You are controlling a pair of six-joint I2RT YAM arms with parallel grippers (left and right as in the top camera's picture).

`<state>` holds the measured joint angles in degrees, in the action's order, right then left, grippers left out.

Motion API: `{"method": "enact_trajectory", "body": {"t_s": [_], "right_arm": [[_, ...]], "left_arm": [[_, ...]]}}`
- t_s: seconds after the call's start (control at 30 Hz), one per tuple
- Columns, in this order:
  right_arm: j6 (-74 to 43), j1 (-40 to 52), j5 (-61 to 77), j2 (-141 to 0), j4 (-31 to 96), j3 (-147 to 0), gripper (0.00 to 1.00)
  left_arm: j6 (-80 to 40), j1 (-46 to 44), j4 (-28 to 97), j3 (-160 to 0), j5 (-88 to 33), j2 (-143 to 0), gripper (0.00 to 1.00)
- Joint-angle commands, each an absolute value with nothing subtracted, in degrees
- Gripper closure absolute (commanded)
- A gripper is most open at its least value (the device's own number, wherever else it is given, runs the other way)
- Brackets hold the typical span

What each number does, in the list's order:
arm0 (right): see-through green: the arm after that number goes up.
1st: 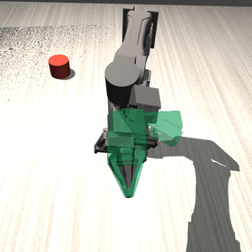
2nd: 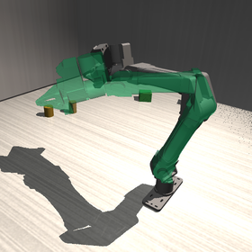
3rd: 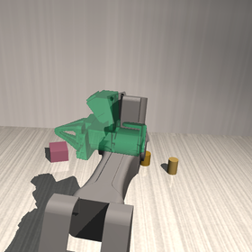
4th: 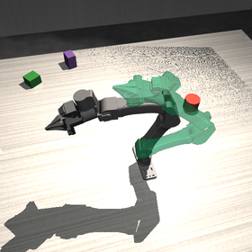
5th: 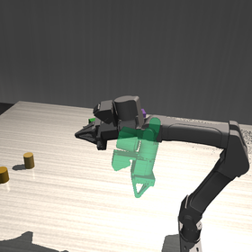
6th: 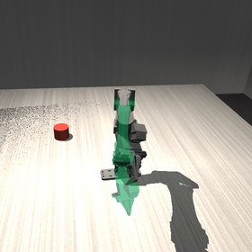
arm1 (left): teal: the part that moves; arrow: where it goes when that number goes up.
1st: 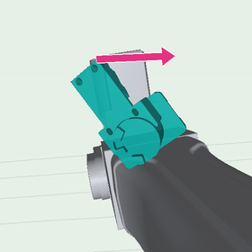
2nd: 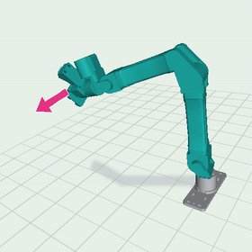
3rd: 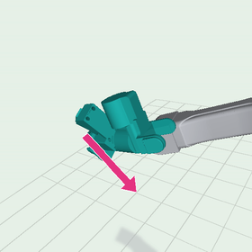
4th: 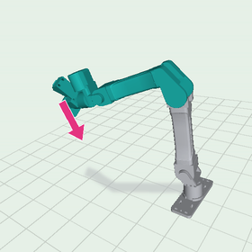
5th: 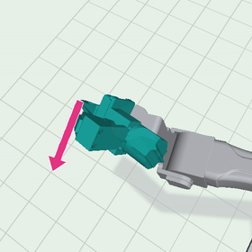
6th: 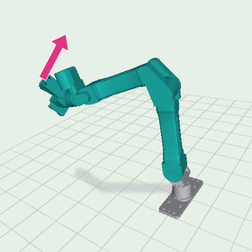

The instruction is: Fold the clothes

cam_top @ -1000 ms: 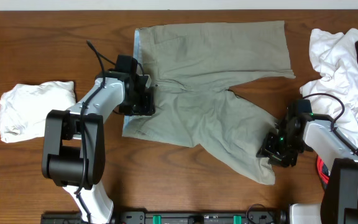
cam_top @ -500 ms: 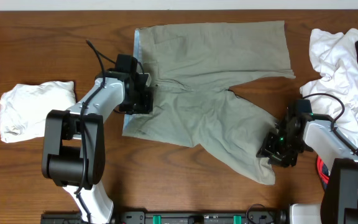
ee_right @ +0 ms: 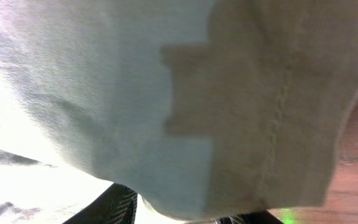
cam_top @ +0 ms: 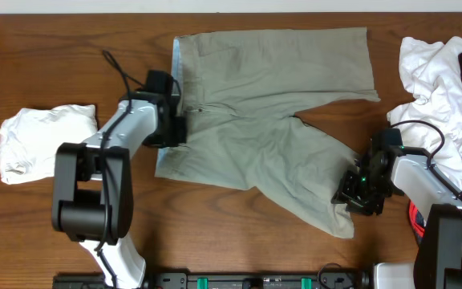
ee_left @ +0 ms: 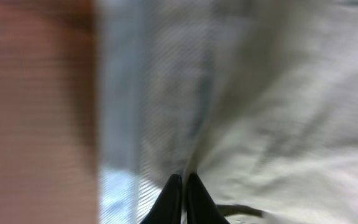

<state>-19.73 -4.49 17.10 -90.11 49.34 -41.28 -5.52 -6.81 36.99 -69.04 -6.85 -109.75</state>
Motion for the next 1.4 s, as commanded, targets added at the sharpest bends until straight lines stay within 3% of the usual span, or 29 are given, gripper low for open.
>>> {"method": "enact_trajectory", "body": {"t_s": [0.0, 0.3, 0.5, 0.53, 0.57, 0.6, 0.73, 1.13, 1.37], "right_arm": [[-18.2, -4.2, 18.2, -92.7, 47.9, -38.9, 0.61], [-17.5, -4.2, 18.2, -92.7, 49.8, -38.9, 0.60], [-17.3, -4.2, 18.2, -92.7, 49.2, -38.9, 0.60], [-17.3, -4.2, 18.2, -92.7, 49.2, -38.9, 0.60], [-17.3, -4.2, 18.2, -92.7, 49.2, -38.9, 0.60], [-17.3, -4.2, 18.2, -92.7, 49.2, -38.9, 0.60], [-17.3, -4.2, 18.2, -92.7, 49.3, -38.9, 0.60], [-17.3, -4.2, 18.2, -92.7, 49.3, -38.9, 0.60], [-17.3, -4.2, 18.2, -92.7, 49.3, -38.9, 0.60]], "left_arm": [[-10.9, -4.1, 37.5, -68.6, -0.3, -105.9, 0.94], [-13.0, -2.9, 37.9, -68.6, -1.0, -105.3, 0.94], [-6.8, -2.9, 37.1, -68.6, -12.2, -105.3, 0.93], [-5.5, -2.9, 36.9, -68.6, -13.6, -105.3, 0.85], [-4.6, -2.9, 36.7, -68.6, -14.4, -105.3, 0.71], [-4.6, -2.9, 36.6, -68.6, -14.4, -105.4, 0.66], [-4.0, -2.9, 35.9, -68.6, -14.5, -107.0, 0.57], [0.1, -3.0, 35.5, -68.6, -22.9, -112.6, 0.56], [3.4, -3.0, 38.6, -68.6, -35.9, -112.6, 0.56]]}}
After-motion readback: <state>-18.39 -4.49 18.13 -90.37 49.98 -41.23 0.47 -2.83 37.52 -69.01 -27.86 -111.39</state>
